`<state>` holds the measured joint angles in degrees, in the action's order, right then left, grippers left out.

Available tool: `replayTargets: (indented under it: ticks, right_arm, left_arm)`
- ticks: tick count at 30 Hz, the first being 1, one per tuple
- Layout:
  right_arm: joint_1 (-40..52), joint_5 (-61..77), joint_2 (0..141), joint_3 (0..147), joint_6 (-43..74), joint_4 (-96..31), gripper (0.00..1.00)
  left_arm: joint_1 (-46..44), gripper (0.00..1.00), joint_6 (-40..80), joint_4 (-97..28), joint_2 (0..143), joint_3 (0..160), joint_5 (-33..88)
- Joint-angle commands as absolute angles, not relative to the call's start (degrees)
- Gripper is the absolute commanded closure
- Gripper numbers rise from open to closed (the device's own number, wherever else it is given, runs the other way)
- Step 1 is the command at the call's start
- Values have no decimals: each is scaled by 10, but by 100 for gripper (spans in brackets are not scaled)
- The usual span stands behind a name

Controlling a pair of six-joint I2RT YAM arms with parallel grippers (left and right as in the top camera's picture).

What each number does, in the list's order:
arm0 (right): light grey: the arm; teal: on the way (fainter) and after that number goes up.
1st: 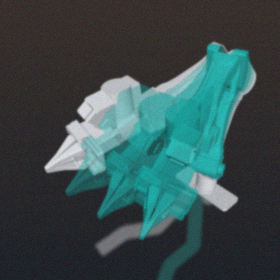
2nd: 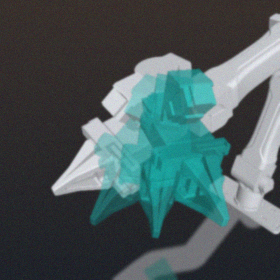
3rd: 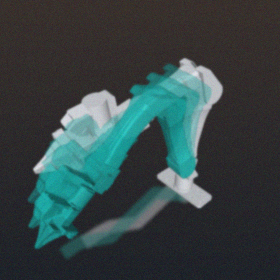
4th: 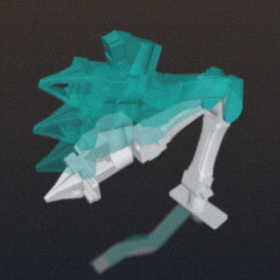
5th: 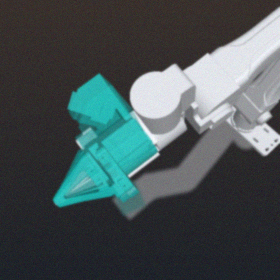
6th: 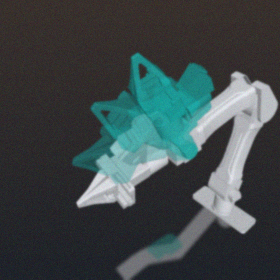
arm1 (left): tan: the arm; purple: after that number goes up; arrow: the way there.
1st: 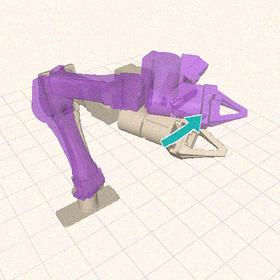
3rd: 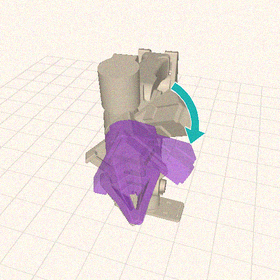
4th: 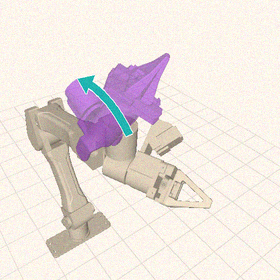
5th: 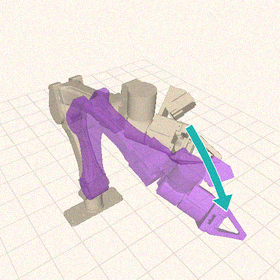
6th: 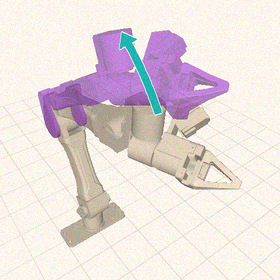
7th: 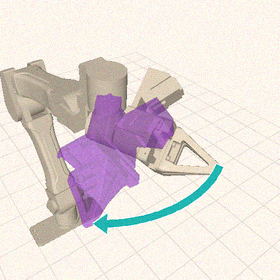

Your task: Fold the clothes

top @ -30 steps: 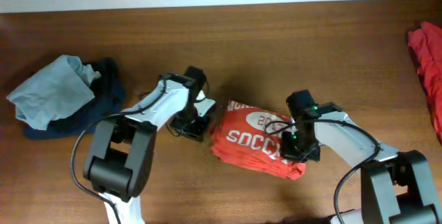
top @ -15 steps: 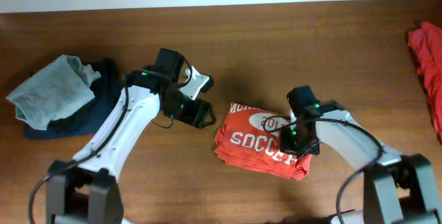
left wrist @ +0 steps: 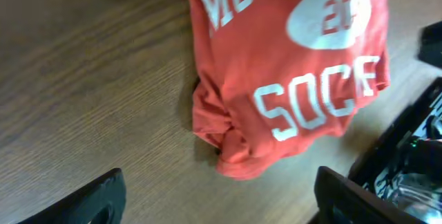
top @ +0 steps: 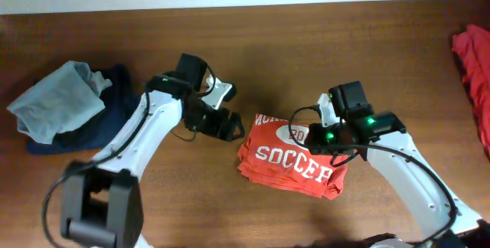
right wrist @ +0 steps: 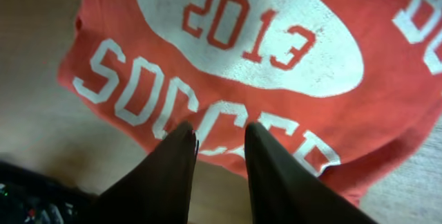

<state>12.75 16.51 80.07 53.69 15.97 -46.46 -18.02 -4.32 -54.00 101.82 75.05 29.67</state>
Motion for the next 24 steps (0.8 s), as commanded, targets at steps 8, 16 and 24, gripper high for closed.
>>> replayTargets:
  ticks: [8, 16, 24]
  right_arm:
    - [128, 190, 925, 543, 170, -417, 96]
    - [128, 199, 967, 543, 170, -410, 96]
    - [128, 200, 967, 543, 170, -411, 96]
  left_arm:
    - [-184, 9, -34, -484, 1164, 750, 388]
    - [-217, 1, -14, -461, 1172, 750, 388]
    - [-258, 1, 68, -419, 1222, 750, 389]
